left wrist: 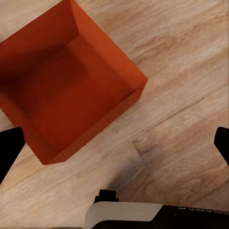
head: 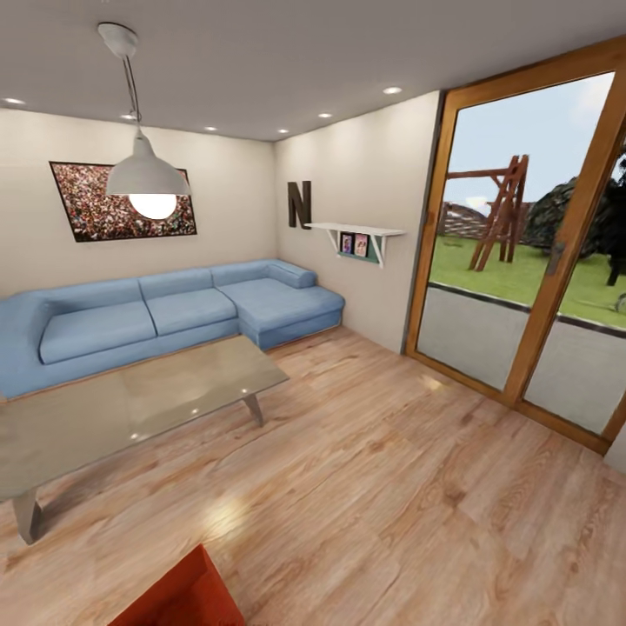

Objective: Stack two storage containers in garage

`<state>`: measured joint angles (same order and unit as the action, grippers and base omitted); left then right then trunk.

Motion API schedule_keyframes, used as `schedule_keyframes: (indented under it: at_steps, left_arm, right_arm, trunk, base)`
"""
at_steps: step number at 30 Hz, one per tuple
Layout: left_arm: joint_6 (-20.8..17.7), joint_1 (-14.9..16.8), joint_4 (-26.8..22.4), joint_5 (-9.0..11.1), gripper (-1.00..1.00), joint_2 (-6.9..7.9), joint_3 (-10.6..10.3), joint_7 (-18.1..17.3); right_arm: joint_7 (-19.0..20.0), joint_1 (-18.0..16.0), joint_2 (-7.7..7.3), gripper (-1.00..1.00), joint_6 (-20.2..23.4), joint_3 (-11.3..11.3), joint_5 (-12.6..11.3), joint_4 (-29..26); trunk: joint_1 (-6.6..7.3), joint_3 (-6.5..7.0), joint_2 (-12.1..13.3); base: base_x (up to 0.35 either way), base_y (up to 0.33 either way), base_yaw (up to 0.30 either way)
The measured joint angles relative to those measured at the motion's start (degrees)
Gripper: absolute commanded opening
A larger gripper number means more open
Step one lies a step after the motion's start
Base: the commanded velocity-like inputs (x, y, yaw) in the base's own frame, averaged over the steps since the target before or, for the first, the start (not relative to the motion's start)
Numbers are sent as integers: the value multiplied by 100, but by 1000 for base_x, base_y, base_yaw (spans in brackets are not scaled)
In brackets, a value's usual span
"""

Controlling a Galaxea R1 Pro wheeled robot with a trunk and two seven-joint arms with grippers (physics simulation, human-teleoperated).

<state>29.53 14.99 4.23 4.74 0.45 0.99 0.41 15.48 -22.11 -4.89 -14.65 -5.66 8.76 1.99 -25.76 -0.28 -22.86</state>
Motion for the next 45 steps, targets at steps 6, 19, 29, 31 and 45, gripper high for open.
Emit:
schedule_keyframes:
  at_steps: [6, 19, 29, 31, 45]
  left_arm:
    - [-2, 1, -1, 0, 100, 0, 1, 1]
    - [-1, 3, -1, 1, 100, 0, 1, 0]
    - [0, 2, -1, -3, 100, 0, 0, -1]
    - [0, 0, -1, -3, 100, 0, 0, 1]
    - [0, 1, -1, -3, 100, 0, 0, -1]
  right_arm:
    - [-1, 0, 0, 100, 0, 1, 0, 0]
    - [-1, 3, 0, 100, 0, 0, 0, 0]
    - [-2, 1, 0, 100, 1, 0, -1, 0]
    - [-1, 0, 0, 100, 1, 0, -1, 0]
    - [-1, 2, 0, 100, 1, 0, -1, 0]
  trunk:
    - [2, 0, -1]
    - [1, 0, 0]
    - [0, 0, 0]
    - [0, 0, 0]
    - [0, 0, 0]
  base:
    - [68, -110, 253]
    - [199, -188, 252]
    - [14, -13, 252]
    - [0, 0, 252]
    - [0, 0, 260]
